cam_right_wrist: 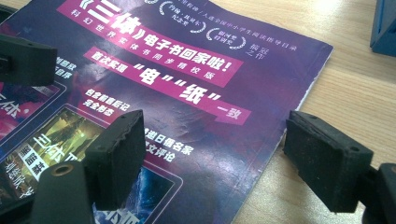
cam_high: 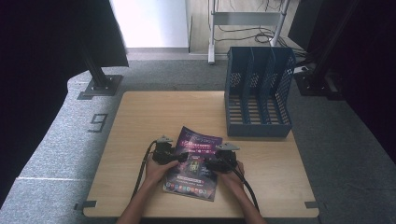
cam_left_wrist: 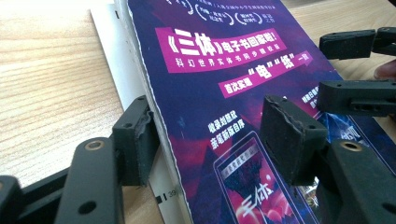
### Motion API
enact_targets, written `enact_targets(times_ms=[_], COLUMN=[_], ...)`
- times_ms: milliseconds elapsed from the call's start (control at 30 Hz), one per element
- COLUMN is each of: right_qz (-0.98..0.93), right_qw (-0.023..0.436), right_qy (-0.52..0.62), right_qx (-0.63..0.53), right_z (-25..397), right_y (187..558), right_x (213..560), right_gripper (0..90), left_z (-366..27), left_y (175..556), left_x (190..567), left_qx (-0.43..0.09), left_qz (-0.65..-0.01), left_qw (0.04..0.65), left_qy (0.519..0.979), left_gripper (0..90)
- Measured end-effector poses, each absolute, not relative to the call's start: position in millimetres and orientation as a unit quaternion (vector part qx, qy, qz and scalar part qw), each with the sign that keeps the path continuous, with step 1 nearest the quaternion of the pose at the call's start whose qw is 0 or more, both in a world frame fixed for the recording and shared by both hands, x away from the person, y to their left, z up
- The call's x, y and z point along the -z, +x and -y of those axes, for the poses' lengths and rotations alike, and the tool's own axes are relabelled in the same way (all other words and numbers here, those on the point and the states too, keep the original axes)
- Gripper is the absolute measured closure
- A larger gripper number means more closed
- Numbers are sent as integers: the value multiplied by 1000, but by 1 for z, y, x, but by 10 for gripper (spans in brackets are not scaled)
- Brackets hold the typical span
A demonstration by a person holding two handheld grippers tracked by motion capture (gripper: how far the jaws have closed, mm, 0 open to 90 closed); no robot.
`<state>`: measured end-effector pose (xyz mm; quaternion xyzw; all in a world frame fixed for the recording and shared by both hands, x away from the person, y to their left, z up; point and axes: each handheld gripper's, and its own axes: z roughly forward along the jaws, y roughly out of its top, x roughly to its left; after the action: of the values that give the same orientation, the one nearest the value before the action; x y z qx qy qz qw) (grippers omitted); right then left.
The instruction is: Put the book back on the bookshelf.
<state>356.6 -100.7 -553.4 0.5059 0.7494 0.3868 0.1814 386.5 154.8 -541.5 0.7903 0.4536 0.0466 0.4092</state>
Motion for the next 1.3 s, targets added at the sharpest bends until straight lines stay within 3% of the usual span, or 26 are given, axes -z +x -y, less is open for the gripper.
enact_targets(times_ms=[367,767,1033,1300], right_qz=[-750,-750,-749,-750], right_qw=[181,182,182,181], right_qy=[506,505,506,505], right_qx=[-387,-387,-387,-387], right_z=[101,101,101,101], right_y=[357,356,356,357], right_x=[553,553,553,553], right_gripper=[206,206,206,205], left_z=[-150,-151,-150,-143], left_y=[387,380,379,370], left_x=[540,539,541,536], left_qx=[-55,-94,-90,-134], left_qz=[-447,-427,-422,-403], left_qw=[397,410,415,411], left_qy=[799,800,801,807], left_gripper=[417,604,573,702])
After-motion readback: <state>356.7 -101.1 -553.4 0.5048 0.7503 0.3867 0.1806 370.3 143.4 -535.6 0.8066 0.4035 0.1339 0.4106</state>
